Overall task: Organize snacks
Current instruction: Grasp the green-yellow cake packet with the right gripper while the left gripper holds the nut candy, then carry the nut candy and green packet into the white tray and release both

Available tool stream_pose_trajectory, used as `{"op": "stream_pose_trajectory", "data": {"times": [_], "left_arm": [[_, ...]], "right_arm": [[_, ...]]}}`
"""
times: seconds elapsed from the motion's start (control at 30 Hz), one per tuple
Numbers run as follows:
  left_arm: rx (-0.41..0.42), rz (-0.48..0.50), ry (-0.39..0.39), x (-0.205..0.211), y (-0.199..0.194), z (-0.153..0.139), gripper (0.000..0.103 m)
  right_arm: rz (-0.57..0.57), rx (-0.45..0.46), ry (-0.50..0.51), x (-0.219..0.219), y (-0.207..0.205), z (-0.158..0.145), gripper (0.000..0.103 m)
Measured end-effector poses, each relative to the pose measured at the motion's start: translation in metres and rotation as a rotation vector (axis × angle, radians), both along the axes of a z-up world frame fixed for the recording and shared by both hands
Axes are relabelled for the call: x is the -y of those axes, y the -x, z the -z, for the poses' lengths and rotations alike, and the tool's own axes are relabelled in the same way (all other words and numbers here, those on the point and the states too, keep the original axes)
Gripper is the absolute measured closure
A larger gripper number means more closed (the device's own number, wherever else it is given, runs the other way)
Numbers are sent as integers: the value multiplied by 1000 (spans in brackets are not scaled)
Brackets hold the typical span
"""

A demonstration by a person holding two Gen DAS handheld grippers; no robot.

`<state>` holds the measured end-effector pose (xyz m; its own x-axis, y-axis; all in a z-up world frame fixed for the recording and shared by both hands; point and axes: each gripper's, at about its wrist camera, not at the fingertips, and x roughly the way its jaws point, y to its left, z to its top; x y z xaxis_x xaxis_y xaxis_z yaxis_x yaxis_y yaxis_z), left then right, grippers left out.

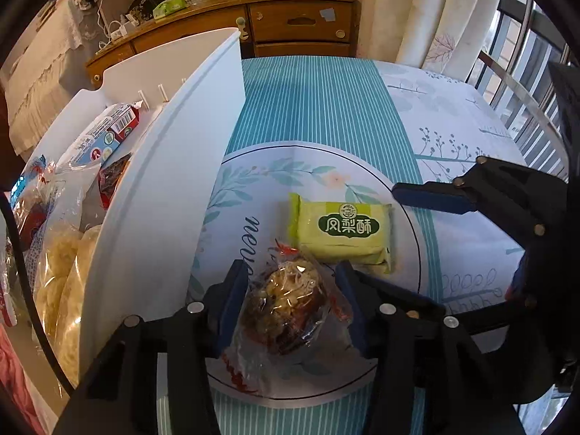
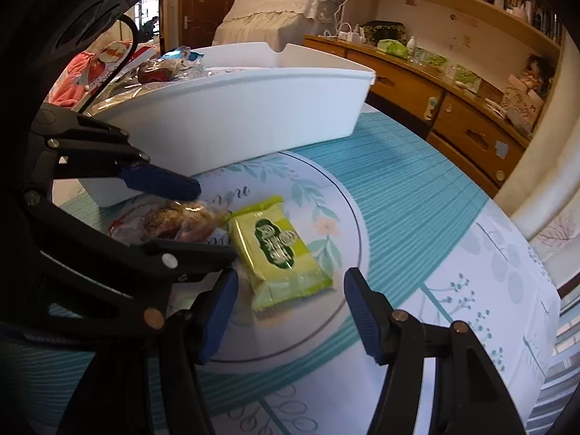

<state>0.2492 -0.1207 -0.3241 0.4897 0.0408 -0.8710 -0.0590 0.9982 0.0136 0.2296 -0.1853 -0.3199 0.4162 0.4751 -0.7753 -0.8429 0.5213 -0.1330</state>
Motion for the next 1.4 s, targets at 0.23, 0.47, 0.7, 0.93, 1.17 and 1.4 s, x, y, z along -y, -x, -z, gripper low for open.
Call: {"op": "stream_pose_trajectory", "data": {"times": [0.23, 0.47, 0.7, 0.93, 1.17, 1.4], "left_arm": [[-4, 2, 35, -5, 6, -9, 59], [-15, 16, 73, -1, 20, -24, 60], [-29, 34, 97, 3, 42, -46, 60], [-51, 42, 107, -7, 68, -73, 60], [-65, 72, 96, -23, 95, -98, 60], [-72, 82, 104, -51, 103, -120, 60]], "right_arm": [[20, -26, -3, -8, -5, 2, 44], [43, -61, 18, -14, -6, 0, 53], [162, -118, 59, -1, 2, -5, 59], [301, -261, 43, 14, 20, -16, 60], [404, -349, -39, 21, 42, -42, 60], [492, -397, -201, 19, 57, -71, 60]]}}
